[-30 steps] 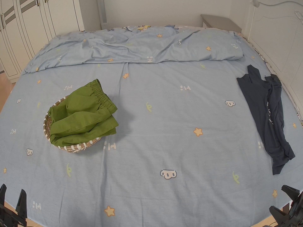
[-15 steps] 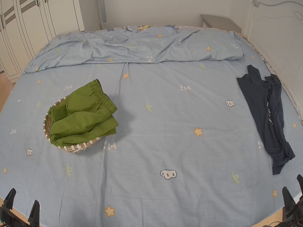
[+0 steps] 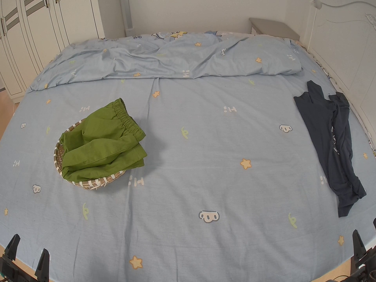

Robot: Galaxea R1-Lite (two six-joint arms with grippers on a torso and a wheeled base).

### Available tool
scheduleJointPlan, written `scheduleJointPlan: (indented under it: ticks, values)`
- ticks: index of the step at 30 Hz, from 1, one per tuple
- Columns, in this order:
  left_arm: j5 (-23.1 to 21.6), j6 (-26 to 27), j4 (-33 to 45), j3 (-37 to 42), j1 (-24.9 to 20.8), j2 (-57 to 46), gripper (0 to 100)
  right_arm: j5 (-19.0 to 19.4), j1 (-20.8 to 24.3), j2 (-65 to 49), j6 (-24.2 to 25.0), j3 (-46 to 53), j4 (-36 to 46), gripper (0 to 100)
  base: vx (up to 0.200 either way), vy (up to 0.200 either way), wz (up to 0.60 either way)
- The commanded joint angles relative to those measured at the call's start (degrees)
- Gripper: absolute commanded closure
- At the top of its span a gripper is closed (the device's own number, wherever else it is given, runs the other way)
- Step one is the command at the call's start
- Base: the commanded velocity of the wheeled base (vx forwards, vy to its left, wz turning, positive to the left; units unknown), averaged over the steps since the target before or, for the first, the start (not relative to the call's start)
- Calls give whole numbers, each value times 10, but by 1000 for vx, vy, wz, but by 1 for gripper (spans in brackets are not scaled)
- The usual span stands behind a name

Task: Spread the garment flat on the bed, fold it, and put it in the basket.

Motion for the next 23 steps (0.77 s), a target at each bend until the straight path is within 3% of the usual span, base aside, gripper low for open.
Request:
scheduleJointPlan:
  ticks: [1, 23]
  values:
    - [0, 0, 0, 10, -1, -5, 0, 0, 23, -40, 2, 10, -3, 0, 0, 0, 0]
    - [0, 0, 0, 10, -1, -5, 0, 1, 22, -40, 1, 10, -3, 0, 0, 0, 0]
